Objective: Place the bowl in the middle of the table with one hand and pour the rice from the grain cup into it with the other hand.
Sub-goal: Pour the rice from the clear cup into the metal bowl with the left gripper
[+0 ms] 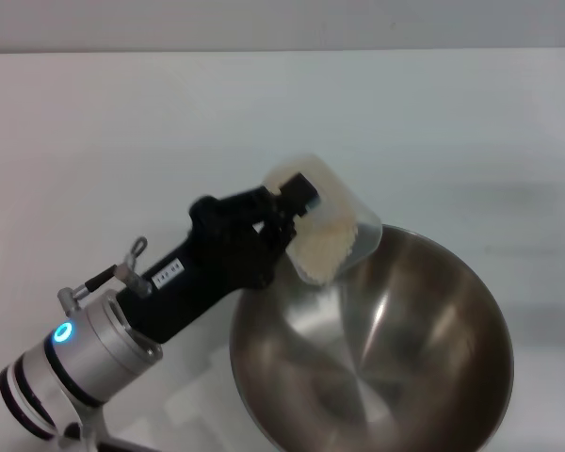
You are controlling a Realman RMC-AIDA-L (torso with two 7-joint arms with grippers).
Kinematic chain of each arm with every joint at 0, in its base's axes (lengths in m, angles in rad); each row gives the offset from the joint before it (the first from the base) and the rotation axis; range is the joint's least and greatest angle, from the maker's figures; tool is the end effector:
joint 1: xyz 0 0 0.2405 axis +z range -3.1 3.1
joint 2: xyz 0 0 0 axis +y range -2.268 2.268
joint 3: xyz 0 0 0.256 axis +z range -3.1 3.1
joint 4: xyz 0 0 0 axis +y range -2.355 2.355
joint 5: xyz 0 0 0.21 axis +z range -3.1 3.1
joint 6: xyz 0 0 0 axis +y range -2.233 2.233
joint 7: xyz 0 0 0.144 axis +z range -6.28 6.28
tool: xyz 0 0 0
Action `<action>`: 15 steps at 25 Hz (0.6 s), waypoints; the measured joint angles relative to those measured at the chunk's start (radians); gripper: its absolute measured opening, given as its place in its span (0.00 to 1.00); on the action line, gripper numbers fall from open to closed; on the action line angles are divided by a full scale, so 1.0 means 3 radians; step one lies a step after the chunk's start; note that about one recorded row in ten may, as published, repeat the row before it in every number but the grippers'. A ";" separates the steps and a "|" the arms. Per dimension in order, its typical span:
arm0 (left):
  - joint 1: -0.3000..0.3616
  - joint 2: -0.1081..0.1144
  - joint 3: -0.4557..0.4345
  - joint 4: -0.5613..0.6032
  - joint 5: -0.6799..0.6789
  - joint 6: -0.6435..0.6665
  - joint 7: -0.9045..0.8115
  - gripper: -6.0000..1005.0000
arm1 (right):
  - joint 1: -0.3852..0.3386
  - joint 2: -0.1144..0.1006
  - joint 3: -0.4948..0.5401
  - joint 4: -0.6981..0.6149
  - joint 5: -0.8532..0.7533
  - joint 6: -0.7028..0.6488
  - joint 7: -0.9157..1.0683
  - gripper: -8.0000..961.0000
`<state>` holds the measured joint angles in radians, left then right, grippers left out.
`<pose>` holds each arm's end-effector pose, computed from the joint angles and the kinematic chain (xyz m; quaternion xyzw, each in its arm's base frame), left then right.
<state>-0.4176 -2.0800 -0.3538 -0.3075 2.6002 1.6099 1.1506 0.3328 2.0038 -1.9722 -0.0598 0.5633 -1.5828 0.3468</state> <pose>-0.2130 0.2386 -0.0856 -0.6582 0.4961 -0.2143 0.5242 0.3489 0.2829 0.0656 -0.6240 0.1548 0.4098 0.6471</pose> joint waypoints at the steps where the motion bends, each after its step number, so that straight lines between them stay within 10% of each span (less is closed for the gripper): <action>1: 0.0000 0.0000 0.0001 0.0020 0.0081 -0.0001 0.0218 0.04 | 0.0000 0.0005 0.0000 -0.0003 -0.0008 0.0000 -0.0044 0.53; 15: -0.0096 0.0015 -0.0009 0.0107 0.0222 -0.0057 0.1623 0.05 | 0.0039 0.0035 -0.0004 0.0016 -0.0017 0.0032 -0.0177 0.53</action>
<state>-0.4463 -2.0755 -0.3565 -0.2754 2.6669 1.5928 1.6375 0.3444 2.0145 -1.9733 -0.0549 0.5584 -1.5732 0.2937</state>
